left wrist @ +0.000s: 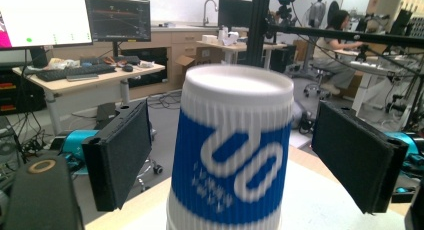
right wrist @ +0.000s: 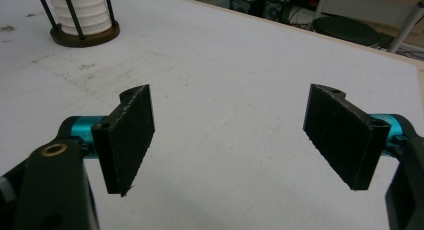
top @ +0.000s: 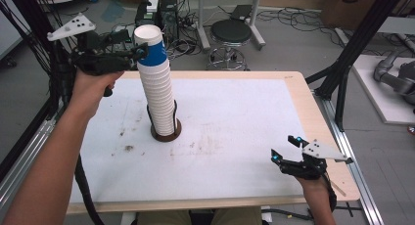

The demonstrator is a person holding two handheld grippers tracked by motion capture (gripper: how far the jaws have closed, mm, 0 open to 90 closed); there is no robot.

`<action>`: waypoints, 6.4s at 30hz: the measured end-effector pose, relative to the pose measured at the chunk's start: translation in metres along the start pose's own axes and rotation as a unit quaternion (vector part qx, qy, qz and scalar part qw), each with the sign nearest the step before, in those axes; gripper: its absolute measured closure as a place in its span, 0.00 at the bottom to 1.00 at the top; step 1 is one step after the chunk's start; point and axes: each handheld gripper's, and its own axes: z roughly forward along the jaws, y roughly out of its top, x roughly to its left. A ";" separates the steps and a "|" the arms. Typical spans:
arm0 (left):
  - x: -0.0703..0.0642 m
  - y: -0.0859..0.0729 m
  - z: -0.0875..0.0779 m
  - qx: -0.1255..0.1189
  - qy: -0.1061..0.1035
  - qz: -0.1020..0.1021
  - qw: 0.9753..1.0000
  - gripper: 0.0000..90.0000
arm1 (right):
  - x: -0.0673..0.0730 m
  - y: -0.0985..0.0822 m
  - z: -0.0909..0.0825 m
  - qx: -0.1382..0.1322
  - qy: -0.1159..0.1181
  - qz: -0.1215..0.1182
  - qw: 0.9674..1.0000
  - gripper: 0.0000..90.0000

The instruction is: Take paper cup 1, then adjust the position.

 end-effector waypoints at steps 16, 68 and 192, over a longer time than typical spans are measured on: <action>0.002 0.009 0.033 0.049 0.007 -0.002 0.999 0.19 | -0.001 0.000 0.000 -0.001 0.003 0.000 1.000 0.23; -0.019 0.040 -0.076 -0.052 0.000 0.044 0.998 0.34 | 0.004 0.002 0.000 -0.003 0.008 -0.001 1.000 0.23; -0.132 -0.172 0.047 0.022 -0.313 0.002 0.949 0.34 | 0.106 0.069 0.099 -0.044 0.367 -0.090 0.925 0.25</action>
